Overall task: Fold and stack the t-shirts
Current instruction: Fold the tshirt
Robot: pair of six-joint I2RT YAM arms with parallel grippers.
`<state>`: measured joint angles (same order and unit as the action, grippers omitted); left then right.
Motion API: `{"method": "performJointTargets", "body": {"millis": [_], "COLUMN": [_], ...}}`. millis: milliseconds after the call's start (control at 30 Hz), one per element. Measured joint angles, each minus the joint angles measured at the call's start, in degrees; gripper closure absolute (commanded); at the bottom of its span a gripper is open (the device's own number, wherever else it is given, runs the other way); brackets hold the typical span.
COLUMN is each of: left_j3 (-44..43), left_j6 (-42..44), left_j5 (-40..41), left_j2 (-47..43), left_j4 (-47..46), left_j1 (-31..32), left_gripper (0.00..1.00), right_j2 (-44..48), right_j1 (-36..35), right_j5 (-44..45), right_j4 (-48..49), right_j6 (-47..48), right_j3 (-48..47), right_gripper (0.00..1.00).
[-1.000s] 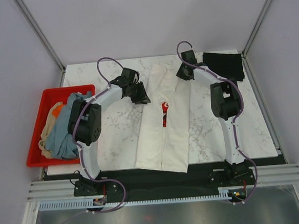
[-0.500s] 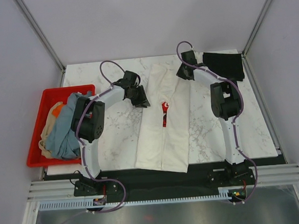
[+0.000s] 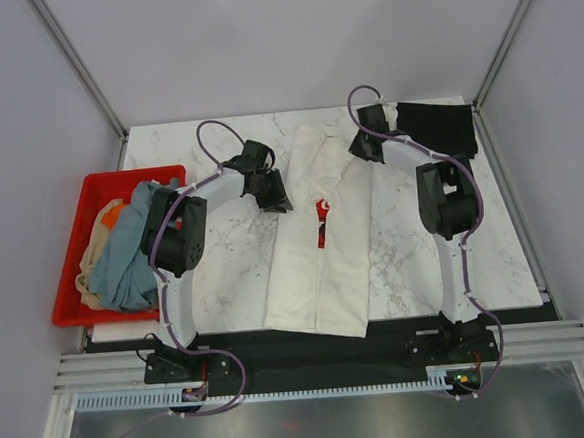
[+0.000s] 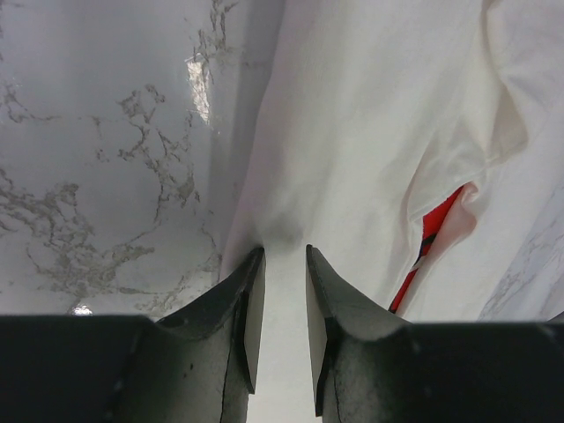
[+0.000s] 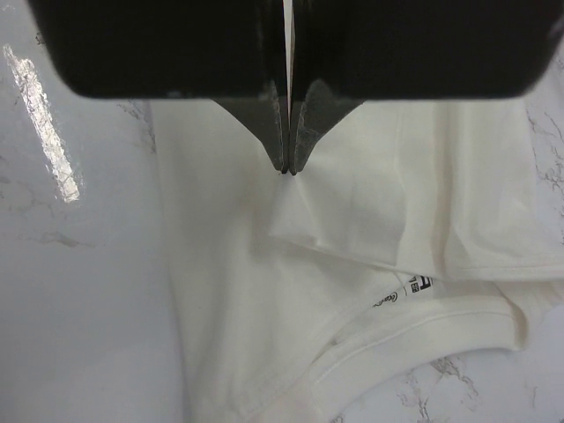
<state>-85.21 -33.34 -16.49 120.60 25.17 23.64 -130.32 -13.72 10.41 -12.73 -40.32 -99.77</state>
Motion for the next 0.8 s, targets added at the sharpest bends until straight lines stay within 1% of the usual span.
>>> {"method": "performJointTargets", "body": {"millis": [400,800], "left_j3": [0.0,0.0], "left_j6": [0.0,0.0], "left_j5": [0.0,0.0], "left_j2": [0.0,0.0], "left_j4": [0.0,0.0], "left_j1": [0.0,0.0], "left_gripper": [0.67,0.66], "right_j2": [3.9,8.4], "right_j1": [0.0,-0.1], "right_j5": [0.3,2.3], "right_j4": [1.6,2.7], "right_j6": [0.0,0.0], "right_j3": [2.9,9.1], "right_gripper": [1.00,1.00]}}
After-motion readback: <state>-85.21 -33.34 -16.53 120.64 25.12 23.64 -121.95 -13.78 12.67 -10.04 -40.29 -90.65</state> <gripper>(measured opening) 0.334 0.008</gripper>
